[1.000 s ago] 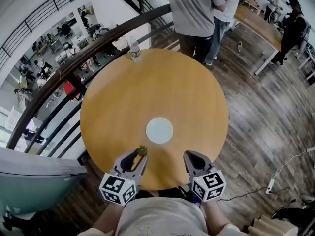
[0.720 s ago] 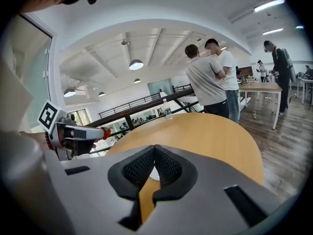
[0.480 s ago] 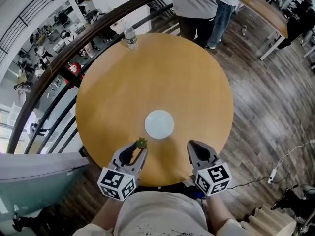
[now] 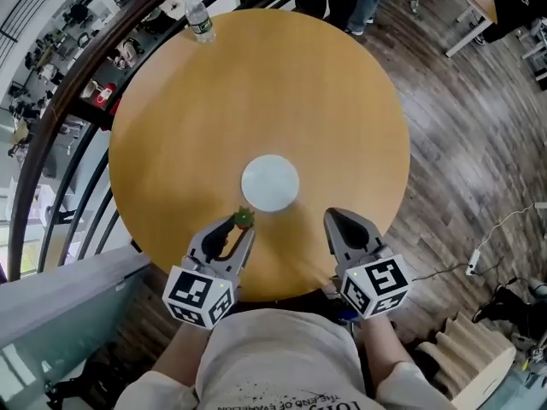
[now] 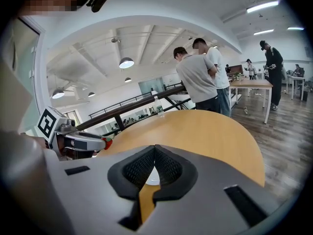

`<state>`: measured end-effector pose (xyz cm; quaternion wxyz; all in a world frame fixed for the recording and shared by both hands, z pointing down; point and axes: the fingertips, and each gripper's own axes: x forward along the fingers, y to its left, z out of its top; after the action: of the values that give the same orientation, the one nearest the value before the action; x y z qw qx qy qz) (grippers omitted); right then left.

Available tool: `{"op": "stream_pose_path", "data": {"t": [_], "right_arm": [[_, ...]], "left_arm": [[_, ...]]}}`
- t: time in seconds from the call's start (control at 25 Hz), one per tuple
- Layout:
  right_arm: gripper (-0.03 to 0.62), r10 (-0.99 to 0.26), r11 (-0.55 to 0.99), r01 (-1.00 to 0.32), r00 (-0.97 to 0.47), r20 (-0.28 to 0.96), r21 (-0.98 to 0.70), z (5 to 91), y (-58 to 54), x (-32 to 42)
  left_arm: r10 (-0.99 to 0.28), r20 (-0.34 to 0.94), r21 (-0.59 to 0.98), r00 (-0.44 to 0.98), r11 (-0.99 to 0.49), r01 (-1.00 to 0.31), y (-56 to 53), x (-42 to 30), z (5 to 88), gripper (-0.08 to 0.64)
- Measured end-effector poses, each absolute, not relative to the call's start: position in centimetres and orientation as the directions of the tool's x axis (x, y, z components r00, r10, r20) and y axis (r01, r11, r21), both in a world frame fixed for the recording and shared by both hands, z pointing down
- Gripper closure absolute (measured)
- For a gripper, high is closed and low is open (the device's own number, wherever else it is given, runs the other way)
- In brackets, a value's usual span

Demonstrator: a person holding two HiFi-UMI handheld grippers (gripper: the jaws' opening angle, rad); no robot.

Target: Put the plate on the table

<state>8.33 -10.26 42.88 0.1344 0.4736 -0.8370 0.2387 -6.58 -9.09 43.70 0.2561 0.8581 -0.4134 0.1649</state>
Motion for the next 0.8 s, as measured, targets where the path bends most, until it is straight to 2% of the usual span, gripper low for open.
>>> {"op": "stream_pose_path", "data": {"t": [0.8], "right_arm": [[0.568,-0.719,0.392,-0.872,-0.489,0.494,-0.293,46.1,-12.8,8.8]], "left_arm": [[-0.584,0.558,0.256,0.59,-0.556,-0.791,-13.5,-6.1,48.4,0.416]]}}
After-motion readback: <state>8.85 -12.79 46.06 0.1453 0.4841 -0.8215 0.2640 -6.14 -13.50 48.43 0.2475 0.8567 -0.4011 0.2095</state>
